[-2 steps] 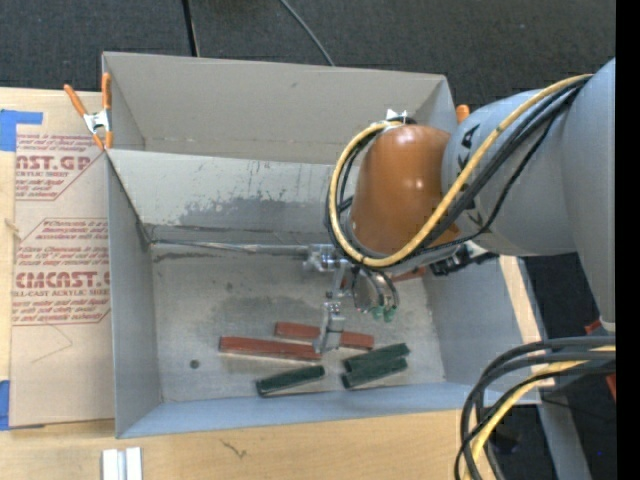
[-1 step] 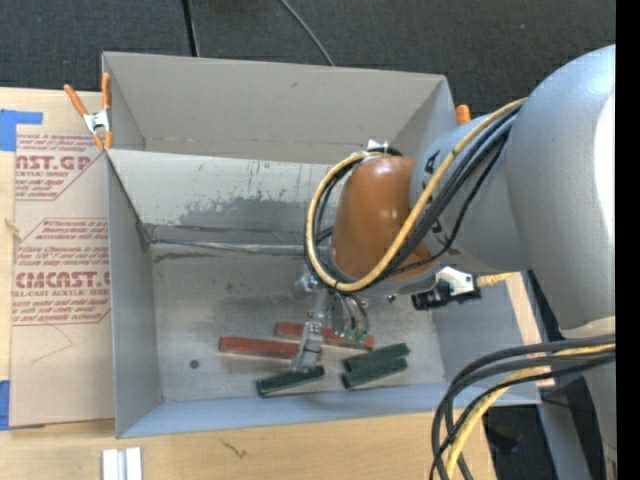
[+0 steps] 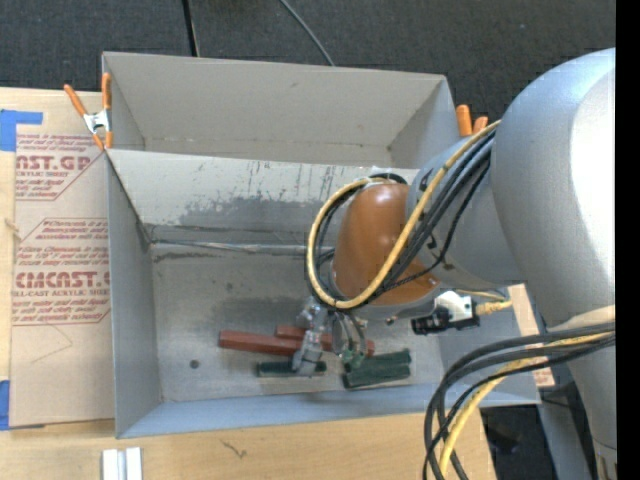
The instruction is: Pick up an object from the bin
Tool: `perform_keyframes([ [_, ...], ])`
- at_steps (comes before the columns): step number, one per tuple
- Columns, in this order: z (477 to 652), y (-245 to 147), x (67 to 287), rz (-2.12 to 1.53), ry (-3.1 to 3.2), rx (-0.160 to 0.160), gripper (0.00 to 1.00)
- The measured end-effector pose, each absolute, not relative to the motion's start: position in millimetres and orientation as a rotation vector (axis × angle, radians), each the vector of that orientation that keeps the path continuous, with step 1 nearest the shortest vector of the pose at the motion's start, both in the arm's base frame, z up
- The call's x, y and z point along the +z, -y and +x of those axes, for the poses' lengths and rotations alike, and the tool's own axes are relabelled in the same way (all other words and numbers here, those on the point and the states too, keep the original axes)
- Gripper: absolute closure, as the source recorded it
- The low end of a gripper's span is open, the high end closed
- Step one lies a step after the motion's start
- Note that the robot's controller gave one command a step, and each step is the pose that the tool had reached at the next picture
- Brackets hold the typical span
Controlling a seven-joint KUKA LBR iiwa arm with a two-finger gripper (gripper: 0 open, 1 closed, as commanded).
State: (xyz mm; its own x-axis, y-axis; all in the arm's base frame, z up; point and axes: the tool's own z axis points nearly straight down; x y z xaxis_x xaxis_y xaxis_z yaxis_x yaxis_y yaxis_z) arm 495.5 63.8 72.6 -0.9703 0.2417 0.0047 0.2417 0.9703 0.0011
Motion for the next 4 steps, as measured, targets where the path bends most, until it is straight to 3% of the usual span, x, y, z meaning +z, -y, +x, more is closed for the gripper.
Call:
perform_keyframes([
  [1, 495.5, -63.8, 72.6, -0.382, 3.114, -0.003, 1.00],
  [3, 502.6, -87.8, 80.3, 0.189, 3.137, -0.002, 1.00],
  [4, 514.4, -115.2, 222.6, -0.072, 3.140, -0.001, 1.00],
])
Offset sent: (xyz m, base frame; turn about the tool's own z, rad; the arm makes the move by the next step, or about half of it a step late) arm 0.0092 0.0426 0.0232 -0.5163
